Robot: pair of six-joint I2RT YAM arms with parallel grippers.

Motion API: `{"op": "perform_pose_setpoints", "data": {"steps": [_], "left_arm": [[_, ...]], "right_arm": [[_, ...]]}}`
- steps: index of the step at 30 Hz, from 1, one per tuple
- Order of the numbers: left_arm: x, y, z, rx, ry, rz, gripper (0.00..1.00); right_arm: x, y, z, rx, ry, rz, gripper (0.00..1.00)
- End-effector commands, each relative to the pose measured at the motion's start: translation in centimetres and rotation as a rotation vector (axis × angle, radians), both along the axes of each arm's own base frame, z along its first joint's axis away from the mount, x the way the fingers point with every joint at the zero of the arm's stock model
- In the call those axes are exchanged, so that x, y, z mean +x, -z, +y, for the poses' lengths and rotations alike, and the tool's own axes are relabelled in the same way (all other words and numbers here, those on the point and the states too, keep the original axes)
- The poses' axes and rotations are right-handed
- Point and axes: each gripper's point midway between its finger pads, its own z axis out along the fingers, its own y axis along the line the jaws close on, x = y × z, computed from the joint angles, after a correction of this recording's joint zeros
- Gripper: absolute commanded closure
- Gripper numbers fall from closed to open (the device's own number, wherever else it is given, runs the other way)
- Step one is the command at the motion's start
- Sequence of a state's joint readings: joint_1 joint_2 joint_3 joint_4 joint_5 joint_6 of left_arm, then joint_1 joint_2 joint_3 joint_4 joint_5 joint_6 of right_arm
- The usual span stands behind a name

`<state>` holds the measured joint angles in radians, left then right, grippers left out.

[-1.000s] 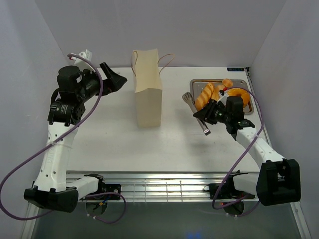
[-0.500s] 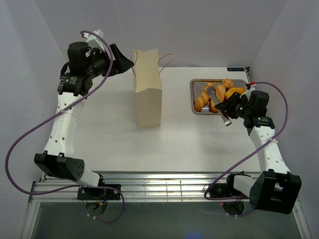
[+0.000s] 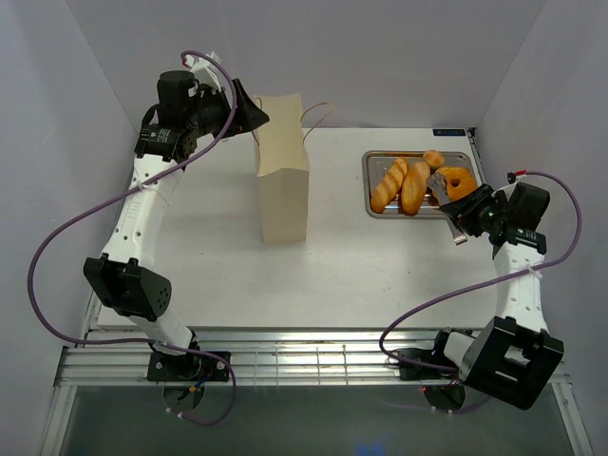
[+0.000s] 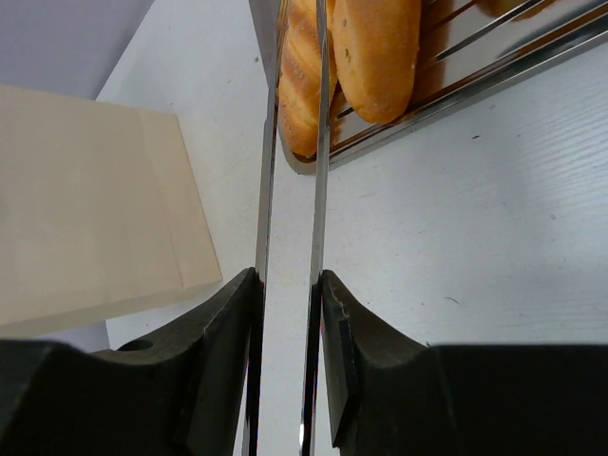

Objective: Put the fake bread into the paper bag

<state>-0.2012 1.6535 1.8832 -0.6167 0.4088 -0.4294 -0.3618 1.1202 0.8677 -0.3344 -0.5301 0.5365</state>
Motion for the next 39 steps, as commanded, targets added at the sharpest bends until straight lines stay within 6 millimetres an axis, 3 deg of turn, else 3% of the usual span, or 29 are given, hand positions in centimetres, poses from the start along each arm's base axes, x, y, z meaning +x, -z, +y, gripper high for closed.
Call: {"op": "perform_pose_setpoints", "data": {"steps": [1, 2, 5, 8, 12, 14, 31, 39], "left_arm": [[0.1, -3.0, -0.2, -0.016, 0.01, -0.081, 0.21], [0.2, -2.9, -0.2, -0.017, 0.008, -0.077, 0.33], [0.4, -2.6, -0.3, -0.014, 0.01, -0.072, 0.51], [0.4, -2.4, -0.3, -0.011, 0.008, -0.071, 0.62], [0.2, -2.6, -0.2, -0.008, 0.009, -0.078, 0.91], [0.0, -2.9, -0.1, -0.01, 0.006, -0.084, 1.0], [-1.4, -4.1, -0.1, -0.041, 0.012, -0.105, 1.0], [-1.4, -3.5, -0.4, -0.059, 0.018, -0.089, 1.0]], "right_arm": [[-0.2, 0.2, -0.4, 0.001, -0.017, -0.005, 0.61], [-0.1, 0.3, -0.7, -0.006, -0.008, -0.003, 0.61], [0.0, 0.9, -1.0, -0.009, 0.003, 0.014, 0.6], [0.0, 1.9, -1.0, 0.005, 0.001, 0.039, 0.57], [0.1, 3.0, -1.3, 0.012, 0.008, 0.072, 0.54], [0.2, 3.3, -1.3, 0.011, 0.006, 0.078, 0.52], [1.4, 5.6, -1.1, 0.037, -0.053, 0.088, 0.44], [2.0, 6.3, -0.9, 0.069, -0.075, 0.092, 0.43]]}}
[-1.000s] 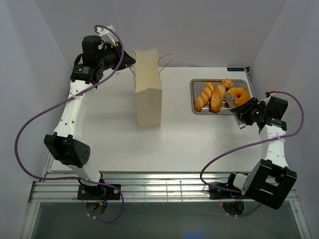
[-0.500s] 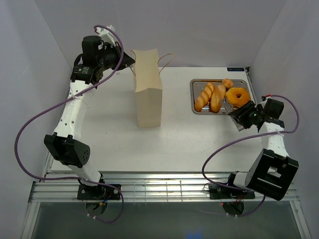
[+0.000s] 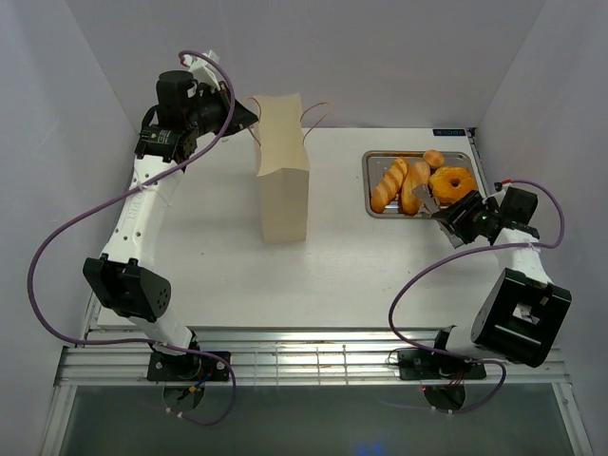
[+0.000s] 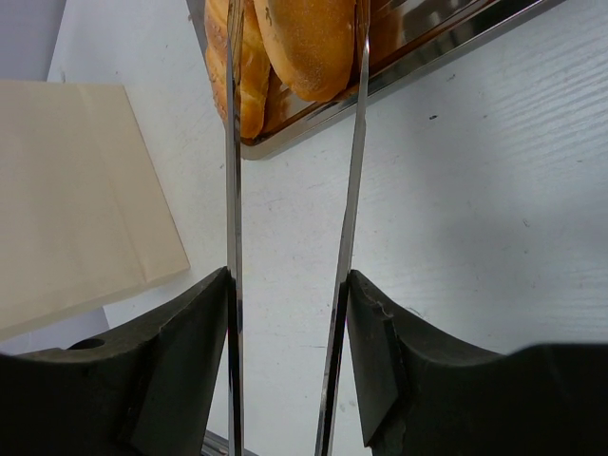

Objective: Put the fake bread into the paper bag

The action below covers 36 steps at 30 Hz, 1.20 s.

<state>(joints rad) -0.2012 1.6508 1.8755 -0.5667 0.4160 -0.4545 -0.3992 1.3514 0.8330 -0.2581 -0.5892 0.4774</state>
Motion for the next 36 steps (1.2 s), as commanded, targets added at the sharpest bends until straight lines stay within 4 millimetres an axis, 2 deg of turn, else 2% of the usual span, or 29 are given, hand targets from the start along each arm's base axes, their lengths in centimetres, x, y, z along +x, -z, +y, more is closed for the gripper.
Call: {"op": "perform_pose_setpoints", "data": {"steps": [1, 6, 13, 19, 22, 23, 25, 28, 31, 36], "left_arm": [[-1.7, -2.6, -0.1, -0.029, 0.016, -0.06, 1.0], [-1.8, -2.5, -0.2, -0.034, 0.019, -0.055, 1.0], [-2.0, -3.2, 0.1, -0.038, 0.009, -0.07, 1.0], [-2.1, -3.3, 0.1, -0.038, 0.01, -0.076, 1.0], [-2.2, -3.2, 0.0, -0.035, 0.012, -0.073, 1.0], [-2.3, -3.1, 0.2, -0.034, 0.009, -0.07, 1.0], [-2.4, -3.0, 0.2, -0.032, 0.008, -0.07, 1.0], [-2.7, -2.9, 0.3, -0.029, 0.004, -0.071, 1.0], [-2.9, -2.9, 0.5, -0.026, -0.008, -0.072, 1.0], [-3.1, -3.0, 0.6, -0.034, -0.012, -0.069, 1.0]], "right_arm": [[0.8, -0.4, 0.2, 0.012, -0.035, -0.051, 0.43], [1.2, 0.0, 0.1, 0.006, -0.026, -0.042, 0.43], [2.2, 0.4, 1.4, 0.013, -0.052, -0.03, 0.43], [2.8, 0.7, 1.1, 0.005, -0.036, -0.029, 0.45], [2.7, 1.3, 0.9, 0.0, -0.024, -0.021, 0.55], [2.6, 1.4, 0.9, 0.001, -0.021, -0.019, 0.66], [2.7, 1.2, 0.9, -0.004, -0.013, -0.036, 0.8], [2.8, 0.0, 1.0, -0.001, -0.016, -0.072, 0.92], [2.9, -2.4, 1.1, -0.012, -0.019, -0.126, 0.92], [2.5, -8.9, 1.6, -0.036, -0.026, -0.248, 0.92]]}}
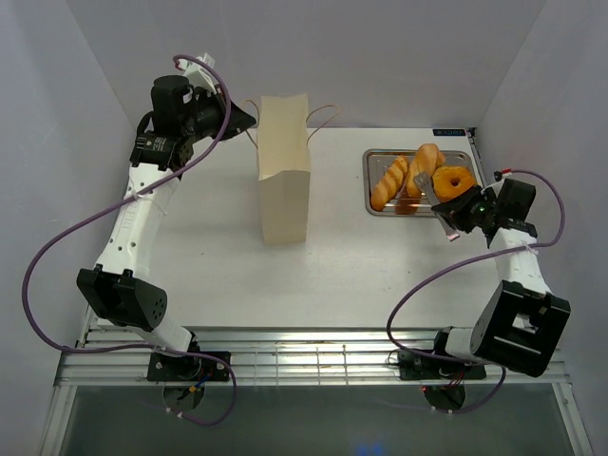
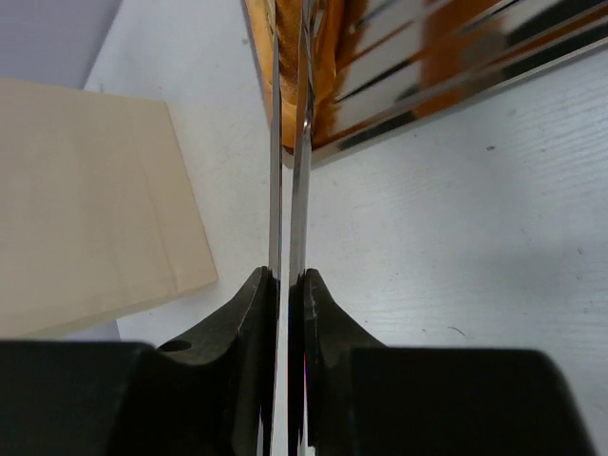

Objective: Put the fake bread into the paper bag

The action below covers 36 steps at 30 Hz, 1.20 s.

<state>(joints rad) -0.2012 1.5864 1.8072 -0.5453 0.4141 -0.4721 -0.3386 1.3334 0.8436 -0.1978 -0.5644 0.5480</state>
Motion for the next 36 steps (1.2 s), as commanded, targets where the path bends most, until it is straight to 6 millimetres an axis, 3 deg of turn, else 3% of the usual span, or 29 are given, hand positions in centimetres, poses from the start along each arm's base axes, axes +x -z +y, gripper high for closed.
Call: {"op": "perform_pose_setpoints", "data": {"steps": [1, 4, 5, 7, 8, 12, 16, 20, 24, 32, 36], "left_arm": [[-1.8, -2.6, 0.4, -0.019, -0.011, -0.062, 1.0], [-1.7, -2.4, 0.5, -0.017, -0.02, -0.057, 1.0], [-1.7, -2.2, 0.6, -0.016, -0.024, -0.052, 1.0], [-1.6, -2.1, 0.8, -0.014, -0.034, -0.054, 1.0], [-1.6, -1.9, 0.9, -0.01, -0.04, -0.051, 1.0], [-1.5, -2.0, 1.2, -0.003, -0.06, -0.059, 1.0], [-1.6, -2.3, 1.2, -0.007, -0.062, -0.062, 1.0], [-1.8, -2.2, 1.3, -0.01, -0.069, -0.06, 1.0], [-2.1, -2.3, 1.4, -0.023, -0.073, -0.058, 1.0], [-2.8, -3.0, 1.3, -0.061, -0.079, -0.069, 1.0], [-3.0, -2.9, 1.3, -0.066, -0.08, -0.066, 1.0]], "right_arm": [[1.1, -9.0, 0.5, -0.025, -0.033, -0.231, 0.92], [0.1, -13.1, 2.3, 0.013, -0.101, -0.318, 0.92], [-0.1, -15.5, 2.8, 0.014, -0.111, -0.367, 0.92], [-0.9, -18.2, 5.0, 0.035, -0.184, -0.416, 0.92], [-1.3, -20.8, 5.9, 0.033, -0.209, -0.466, 0.92], [-3.7, -26.2, 11.0, 0.079, -0.352, -0.553, 0.92], [-6.4, -29.7, 15.1, 0.121, -0.461, -0.615, 0.92], [-8.9, -31.4, 18.5, 0.203, -0.58, -0.637, 0.92], [-10.7, -31.3, 22.3, 0.271, -0.673, -0.609, 0.92], [-10.3, -28.5, 26.1, 0.382, -0.692, -0.489, 0.92], [-8.9, -27.6, 26.6, 0.378, -0.644, -0.45, 0.92]]}}
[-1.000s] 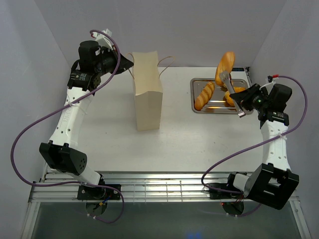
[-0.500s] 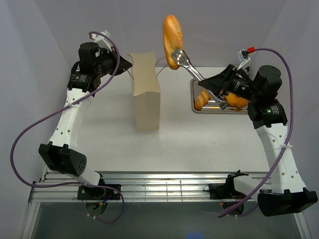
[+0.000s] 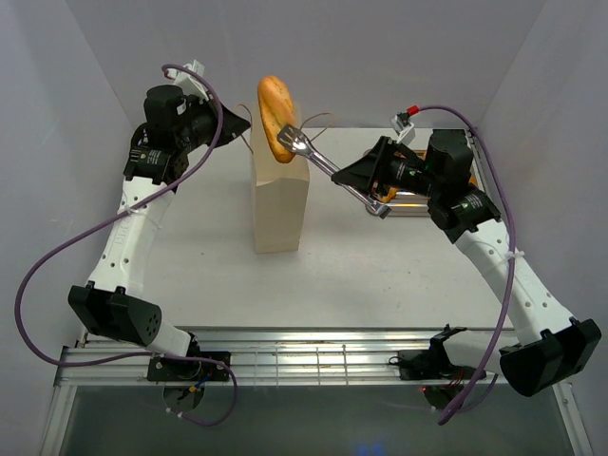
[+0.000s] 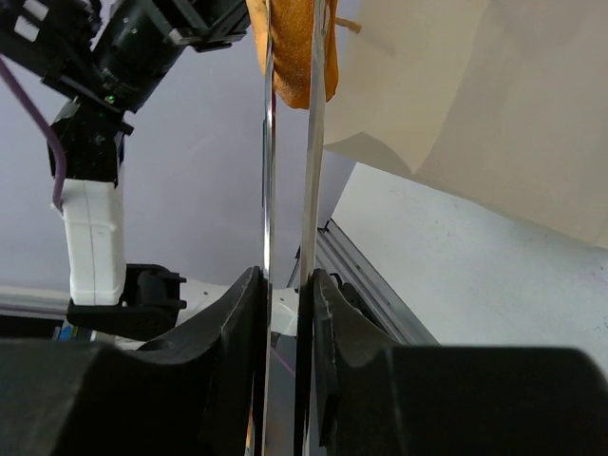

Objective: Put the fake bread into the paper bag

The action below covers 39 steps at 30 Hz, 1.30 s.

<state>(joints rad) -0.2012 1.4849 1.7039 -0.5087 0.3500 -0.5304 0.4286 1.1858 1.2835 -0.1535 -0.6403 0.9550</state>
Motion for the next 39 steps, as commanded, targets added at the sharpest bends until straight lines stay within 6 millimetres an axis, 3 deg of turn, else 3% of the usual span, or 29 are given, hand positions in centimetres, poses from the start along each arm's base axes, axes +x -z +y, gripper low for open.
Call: {"op": "perform_pose_setpoints", "data": {"steps": [1, 8, 14, 26, 39], "left_arm": [[-1.3, -2.2, 0.2, -0.024, -0.006, -0.059, 1.0], [-1.4, -1.0, 0.4, -0.02, -0.016, -0.041, 1.0], [-1.6, -0.5, 0.5, -0.015, -0.02, -0.038, 1.0], [-1.9, -0.9, 0.5, -0.015, -0.017, -0.05, 1.0], [-2.1, -1.1, 0.6, -0.013, -0.017, -0.054, 1.0]], "right_arm": [[1.1, -2.2, 0.3, 0.063, 0.049, -0.052, 0.92], [2.2, -0.5, 1.0, 0.06, 0.067, 0.014, 0.91], [2.1, 0.8, 2.0, 0.06, 0.029, 0.061, 0.81], [2.5, 1.1, 2.4, 0.058, 0.031, 0.054, 0.56], [2.8, 1.4, 2.6, 0.047, 0.031, 0.055, 0.5]]}}
